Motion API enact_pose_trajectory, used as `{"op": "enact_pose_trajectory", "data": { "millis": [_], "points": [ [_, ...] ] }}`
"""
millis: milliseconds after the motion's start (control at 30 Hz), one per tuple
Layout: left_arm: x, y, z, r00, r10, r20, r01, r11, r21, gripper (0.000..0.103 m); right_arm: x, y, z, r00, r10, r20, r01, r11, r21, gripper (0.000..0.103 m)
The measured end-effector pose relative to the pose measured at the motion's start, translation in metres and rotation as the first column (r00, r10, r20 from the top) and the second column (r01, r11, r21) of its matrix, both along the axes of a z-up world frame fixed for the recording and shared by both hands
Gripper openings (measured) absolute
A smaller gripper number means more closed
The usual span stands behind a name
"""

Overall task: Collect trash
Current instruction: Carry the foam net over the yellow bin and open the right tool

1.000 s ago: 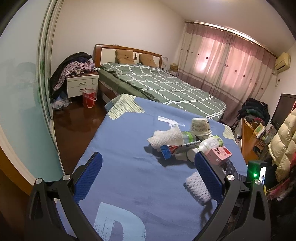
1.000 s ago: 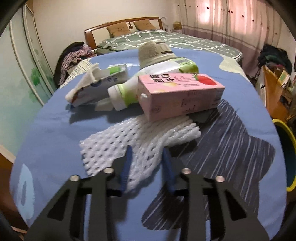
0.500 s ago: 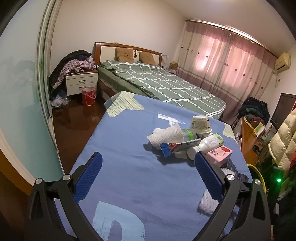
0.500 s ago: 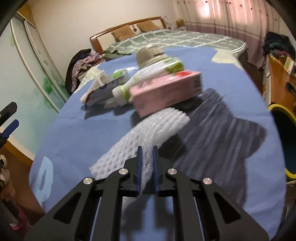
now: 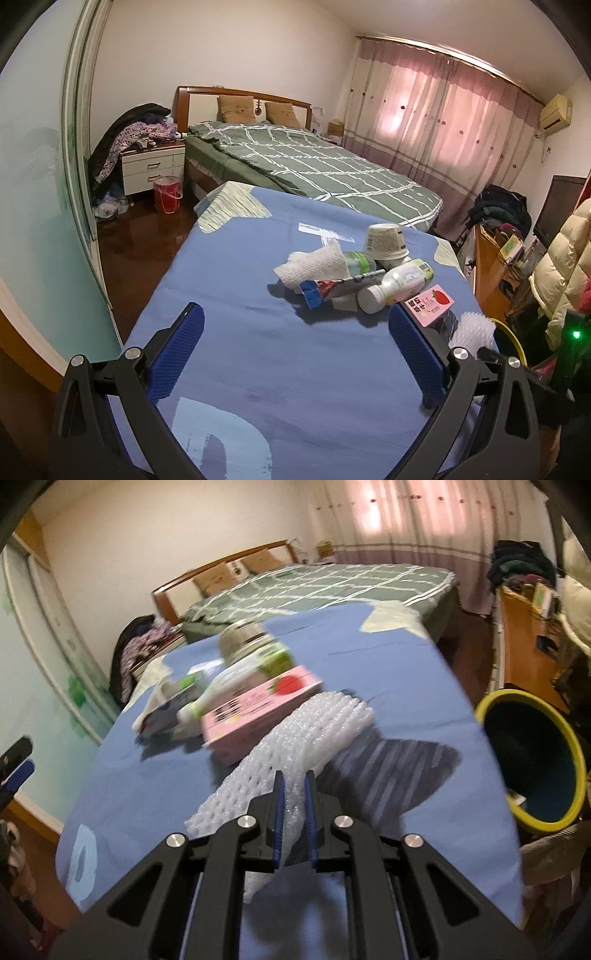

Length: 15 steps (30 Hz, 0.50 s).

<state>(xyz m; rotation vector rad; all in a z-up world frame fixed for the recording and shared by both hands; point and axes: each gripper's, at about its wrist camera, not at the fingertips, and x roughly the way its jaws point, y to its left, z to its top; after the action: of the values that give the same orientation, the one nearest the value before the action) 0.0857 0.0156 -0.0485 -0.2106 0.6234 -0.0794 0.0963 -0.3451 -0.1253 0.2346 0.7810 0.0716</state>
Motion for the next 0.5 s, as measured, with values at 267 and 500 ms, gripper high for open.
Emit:
{"op": "enact_pose_trajectory", "data": {
  "millis": [267,500],
  "points": [
    [0.009,-0.023,-0.006,0.998,-0.058,-0.02,0.058,0.998,0.019,0.098,0.004,-0.057,0.003,0.987,-0.158,0.023,0.159,0.987,-0.024,0.01],
    [0.023,-0.047,-0.012,0.994,-0.099,-0.04,0.1,0.994,0.035,0.098,0.005,-0.114,0.0,0.953,-0.302,0.03,0.303,0.952,-0.036,0.01]
  ]
}}
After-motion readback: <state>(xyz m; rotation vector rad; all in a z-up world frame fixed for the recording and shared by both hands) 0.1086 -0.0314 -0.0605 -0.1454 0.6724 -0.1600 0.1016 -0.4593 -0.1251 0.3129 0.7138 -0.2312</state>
